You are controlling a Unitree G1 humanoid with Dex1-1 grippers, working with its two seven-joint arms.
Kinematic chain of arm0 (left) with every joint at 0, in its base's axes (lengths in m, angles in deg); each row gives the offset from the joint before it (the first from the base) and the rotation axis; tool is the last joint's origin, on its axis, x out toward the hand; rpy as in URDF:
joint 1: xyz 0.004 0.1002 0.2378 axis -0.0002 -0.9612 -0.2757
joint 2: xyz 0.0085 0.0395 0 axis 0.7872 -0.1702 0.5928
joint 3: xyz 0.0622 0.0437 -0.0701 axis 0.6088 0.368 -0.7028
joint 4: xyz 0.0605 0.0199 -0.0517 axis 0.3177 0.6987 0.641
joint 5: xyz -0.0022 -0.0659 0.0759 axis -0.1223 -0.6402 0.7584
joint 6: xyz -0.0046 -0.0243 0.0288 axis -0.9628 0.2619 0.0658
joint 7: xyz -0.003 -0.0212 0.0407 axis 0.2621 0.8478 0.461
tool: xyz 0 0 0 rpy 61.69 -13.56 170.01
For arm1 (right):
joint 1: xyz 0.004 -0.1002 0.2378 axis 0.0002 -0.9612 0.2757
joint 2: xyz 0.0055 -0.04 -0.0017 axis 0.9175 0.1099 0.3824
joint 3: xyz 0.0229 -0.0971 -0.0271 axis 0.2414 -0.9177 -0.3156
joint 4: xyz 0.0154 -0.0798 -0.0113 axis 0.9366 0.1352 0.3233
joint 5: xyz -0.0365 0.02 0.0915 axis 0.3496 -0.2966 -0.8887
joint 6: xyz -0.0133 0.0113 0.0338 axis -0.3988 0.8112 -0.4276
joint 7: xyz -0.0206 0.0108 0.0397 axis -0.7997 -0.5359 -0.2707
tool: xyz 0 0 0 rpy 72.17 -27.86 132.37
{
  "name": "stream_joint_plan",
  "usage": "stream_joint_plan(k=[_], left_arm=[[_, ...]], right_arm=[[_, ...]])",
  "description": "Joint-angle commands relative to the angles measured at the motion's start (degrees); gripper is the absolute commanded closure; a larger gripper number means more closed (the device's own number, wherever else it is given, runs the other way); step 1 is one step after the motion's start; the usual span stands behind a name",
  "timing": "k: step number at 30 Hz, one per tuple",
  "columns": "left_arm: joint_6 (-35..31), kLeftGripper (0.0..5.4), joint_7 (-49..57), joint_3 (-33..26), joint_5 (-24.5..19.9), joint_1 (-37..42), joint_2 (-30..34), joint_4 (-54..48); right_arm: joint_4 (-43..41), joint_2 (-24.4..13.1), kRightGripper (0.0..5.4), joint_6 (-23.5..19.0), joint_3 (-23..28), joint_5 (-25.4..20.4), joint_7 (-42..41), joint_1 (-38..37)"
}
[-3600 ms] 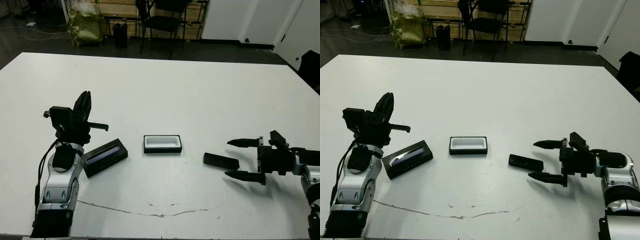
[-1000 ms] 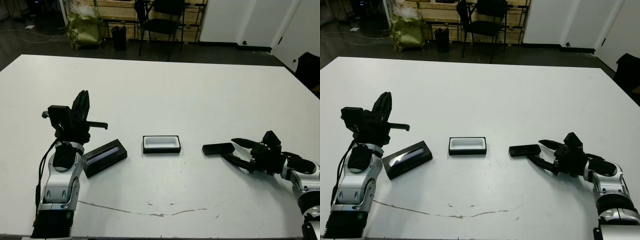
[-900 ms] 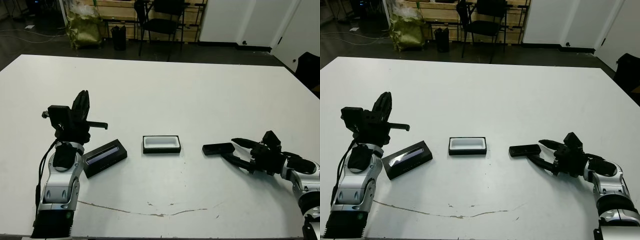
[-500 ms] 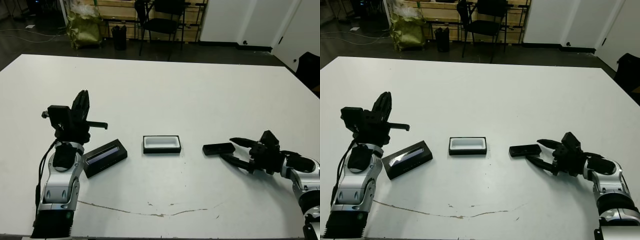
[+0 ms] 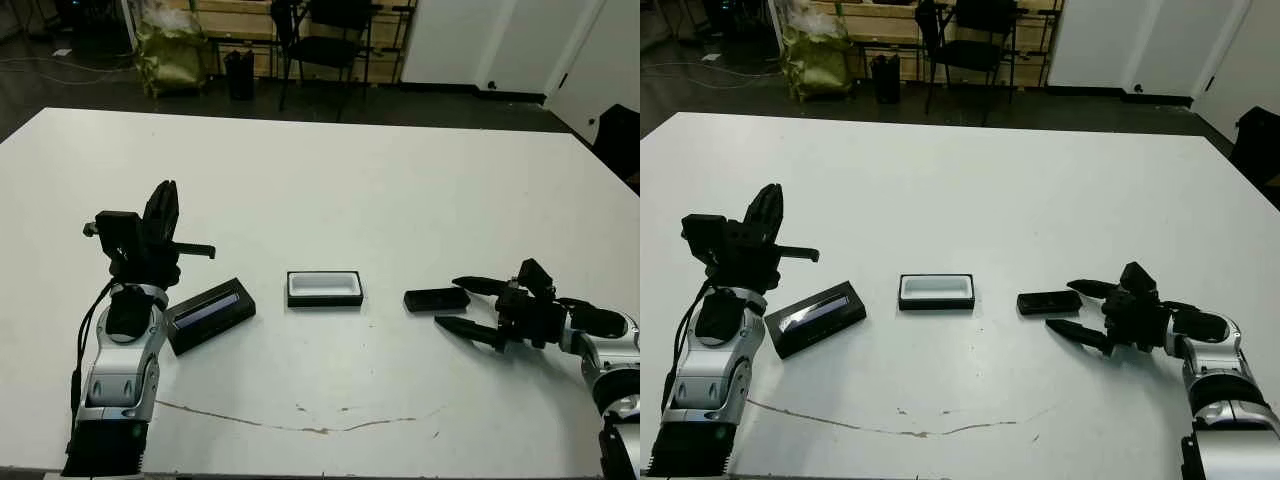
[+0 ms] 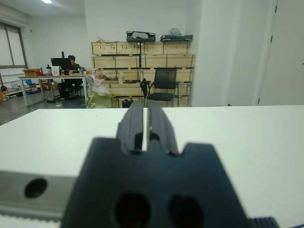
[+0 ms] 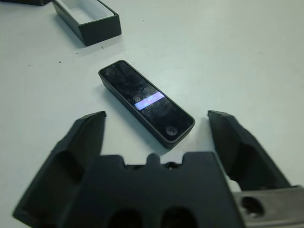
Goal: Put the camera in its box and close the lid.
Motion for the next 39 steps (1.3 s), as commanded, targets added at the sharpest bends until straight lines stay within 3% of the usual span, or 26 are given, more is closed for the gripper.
stream_joint_plan(k=[1,3,6,10,12,14,16,19,23,27,33,39], left_arm=[[-1.2,5.40,0.5,0.1,0.5,-0.1,-0.1,0.1],[-1.1,5.40,0.5,0.1,0.4,-0.2,-0.1,0.1],[-0.6,5.40,0.3,0.1,0.5,-0.2,0.1,0.5],[-0.9,5.40,0.1,0.0,0.0,-0.2,0.0,0.3],[-0.9,5.40,0.2,0.0,0.0,-0.1,0.0,0.4],[-0.8,5.40,0.1,0.1,0.2,-0.2,0.1,0.4],[-0.9,5.40,0.3,0.1,0.4,-0.3,0.1,0.3],[-1.1,5.40,0.4,0.0,0.2,-0.2,-0.1,0.1],[-0.9,5.40,0.1,0.0,-0.1,-0.2,0.0,0.3],[-0.6,5.40,0.1,0.1,0.0,-0.2,0.1,0.5],[-0.9,5.40,0.0,0.1,-0.2,-0.1,0.0,0.4],[-1.3,5.40,0.3,0.2,0.1,-0.2,-0.1,-0.1]], right_arm=[[0.9,0.2,0.01,-1.9,-0.6,2.3,-0.9,-1.2],[0.0,-0.1,0.07,-1.6,-1.0,3.1,-0.1,-1.0],[-2.9,-0.5,0.65,-4.5,-1.5,4.3,3.3,-1.2],[-9.4,-0.2,1.57,-5.1,-0.3,2.9,5.3,-4.1],[-15.8,-0.4,2.03,-11.6,0.3,-0.4,1.5,-5.3],[-25.6,-2.3,2.48,-17.4,-1.3,0.2,1.1,-7.1],[-28.0,-2.4,2.95,-20.2,-1.5,-0.5,-0.2,-7.8],[-27.3,-1.3,3.64,-20.1,-0.1,-3.0,-2.3,-8.3],[-28.6,-2.6,4.57,-19.4,-1.7,-0.5,-0.8,-8.0],[-26.0,-1.4,5.39,-19.4,0.6,-5.0,-5.4,-7.7],[-22.8,-2.0,5.39,-14.9,0.1,-3.2,-5.5,-6.5],[-23.3,-1.7,5.39,-17.5,0.5,-3.9,-5.0,-7.1]])
